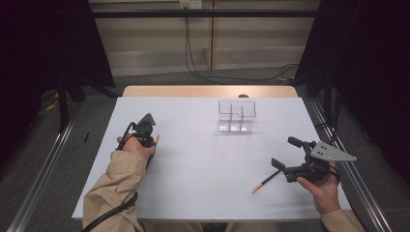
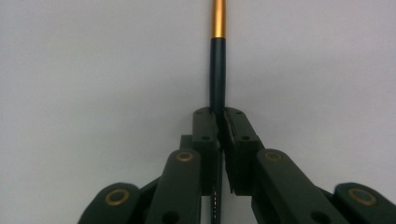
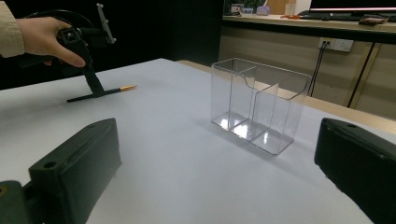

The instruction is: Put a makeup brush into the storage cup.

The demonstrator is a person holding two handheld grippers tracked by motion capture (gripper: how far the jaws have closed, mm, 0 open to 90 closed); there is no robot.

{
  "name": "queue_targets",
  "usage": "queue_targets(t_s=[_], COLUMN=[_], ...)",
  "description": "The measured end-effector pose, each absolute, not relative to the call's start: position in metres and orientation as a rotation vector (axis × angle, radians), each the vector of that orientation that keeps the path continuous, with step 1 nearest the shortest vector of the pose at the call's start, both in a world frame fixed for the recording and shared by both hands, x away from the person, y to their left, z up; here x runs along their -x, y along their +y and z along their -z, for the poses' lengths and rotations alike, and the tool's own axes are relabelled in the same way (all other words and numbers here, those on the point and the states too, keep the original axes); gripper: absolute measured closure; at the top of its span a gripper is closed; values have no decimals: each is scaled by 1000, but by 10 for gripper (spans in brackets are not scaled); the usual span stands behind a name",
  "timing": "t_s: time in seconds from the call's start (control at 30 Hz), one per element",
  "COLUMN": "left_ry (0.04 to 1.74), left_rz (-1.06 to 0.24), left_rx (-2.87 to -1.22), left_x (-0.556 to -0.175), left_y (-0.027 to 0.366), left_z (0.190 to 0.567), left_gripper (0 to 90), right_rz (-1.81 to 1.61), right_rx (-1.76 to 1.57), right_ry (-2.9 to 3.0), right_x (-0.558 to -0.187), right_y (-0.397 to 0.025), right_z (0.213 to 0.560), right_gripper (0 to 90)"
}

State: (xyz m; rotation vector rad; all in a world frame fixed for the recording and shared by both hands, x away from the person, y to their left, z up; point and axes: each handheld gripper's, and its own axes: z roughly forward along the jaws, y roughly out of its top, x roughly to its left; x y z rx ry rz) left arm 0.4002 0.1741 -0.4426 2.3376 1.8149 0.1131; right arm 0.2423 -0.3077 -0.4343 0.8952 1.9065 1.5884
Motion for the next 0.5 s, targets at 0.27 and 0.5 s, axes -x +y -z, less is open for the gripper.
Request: queue_targets(t_s=[0.27,0.5], left_ry=[1744,1683], left_rz=[-128,-156], left_rx=[-2289,-2190], left_x=[-399,-396], left_y=[177,183], left_z=[436,428], left_gripper=[841,841], right_rz=[-1589,-1588], right_rx=[-893,-895], right_ry=[1909,1907], right_x=[-243,-242], right_y=[-308,-307], right_z=[435,434], right_gripper=[0,0])
